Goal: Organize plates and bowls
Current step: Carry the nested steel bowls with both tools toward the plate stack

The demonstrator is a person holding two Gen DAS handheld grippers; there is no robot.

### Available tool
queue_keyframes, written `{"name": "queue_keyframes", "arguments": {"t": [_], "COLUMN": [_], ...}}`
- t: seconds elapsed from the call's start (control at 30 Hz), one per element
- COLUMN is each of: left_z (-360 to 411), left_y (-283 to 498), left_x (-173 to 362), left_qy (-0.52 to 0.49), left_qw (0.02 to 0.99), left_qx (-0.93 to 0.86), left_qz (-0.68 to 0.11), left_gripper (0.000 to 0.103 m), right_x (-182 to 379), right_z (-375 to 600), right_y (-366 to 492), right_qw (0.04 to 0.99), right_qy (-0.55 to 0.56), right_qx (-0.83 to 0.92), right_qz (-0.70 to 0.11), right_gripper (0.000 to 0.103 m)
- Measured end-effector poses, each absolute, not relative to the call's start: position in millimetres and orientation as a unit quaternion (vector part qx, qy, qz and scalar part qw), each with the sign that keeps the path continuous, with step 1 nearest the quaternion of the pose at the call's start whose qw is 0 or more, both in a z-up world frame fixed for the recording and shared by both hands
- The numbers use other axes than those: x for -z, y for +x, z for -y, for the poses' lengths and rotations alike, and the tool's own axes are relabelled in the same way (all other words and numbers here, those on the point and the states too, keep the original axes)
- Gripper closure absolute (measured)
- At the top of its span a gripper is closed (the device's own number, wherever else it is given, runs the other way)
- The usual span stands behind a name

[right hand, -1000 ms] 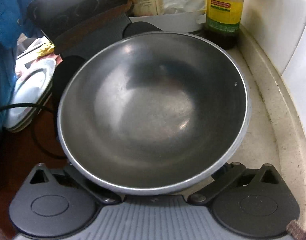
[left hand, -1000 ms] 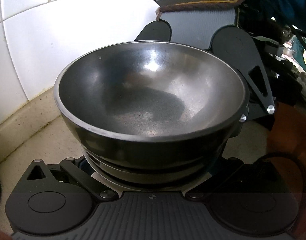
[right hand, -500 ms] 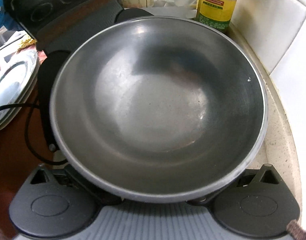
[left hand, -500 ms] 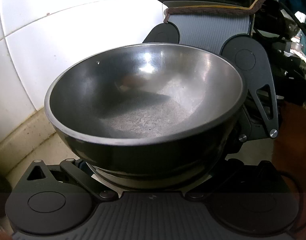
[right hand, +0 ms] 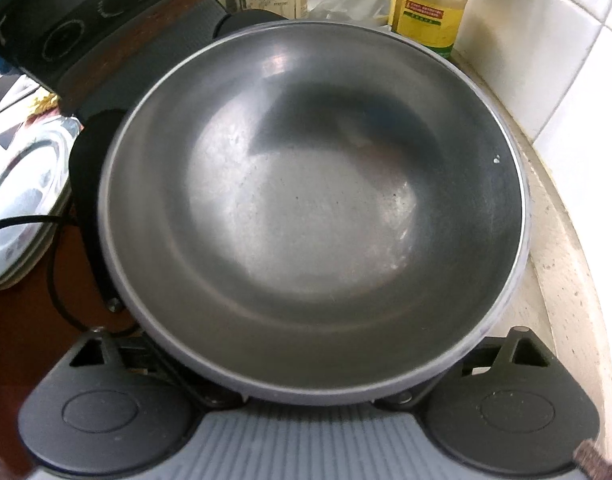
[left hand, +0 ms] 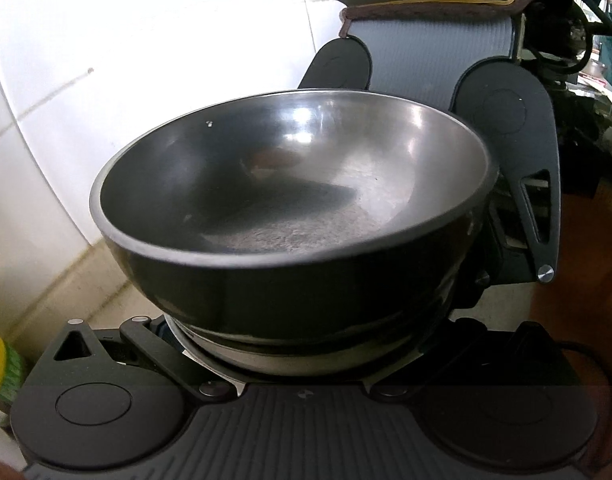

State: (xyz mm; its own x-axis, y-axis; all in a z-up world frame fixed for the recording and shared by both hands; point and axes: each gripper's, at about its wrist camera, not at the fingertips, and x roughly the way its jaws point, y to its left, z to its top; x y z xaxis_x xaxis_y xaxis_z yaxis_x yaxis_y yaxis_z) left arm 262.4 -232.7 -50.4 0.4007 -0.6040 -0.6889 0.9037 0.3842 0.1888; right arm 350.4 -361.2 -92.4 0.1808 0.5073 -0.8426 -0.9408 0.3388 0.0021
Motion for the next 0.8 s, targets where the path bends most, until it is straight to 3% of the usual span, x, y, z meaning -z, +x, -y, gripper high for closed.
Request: {"name": "queue_keyframes", "arguments": {"t": [0.47, 0.8], "left_z": [222.9, 203.3], "left_y": [227.4, 184.7], "left_x": [-4.9, -34.3], "left_qy": [0.309, 0.335], "left_qw": [0.813, 0.827], "left_qx": [0.441, 0.407], "left_qz": [-0.222, -0.196], "left_gripper": [0.0, 0.0], "right_x": [37.1, 0.5], "right_z": [363.9, 353.1], "right_y": [308.1, 260.5], "right_qw": [0.757, 0.773], "right_qy": [-0.273, -0.282], "right_qx": [-0.47, -0.467], "right_qz": [-0.364, -0.323], "right_gripper": [0.029, 0.032]}}
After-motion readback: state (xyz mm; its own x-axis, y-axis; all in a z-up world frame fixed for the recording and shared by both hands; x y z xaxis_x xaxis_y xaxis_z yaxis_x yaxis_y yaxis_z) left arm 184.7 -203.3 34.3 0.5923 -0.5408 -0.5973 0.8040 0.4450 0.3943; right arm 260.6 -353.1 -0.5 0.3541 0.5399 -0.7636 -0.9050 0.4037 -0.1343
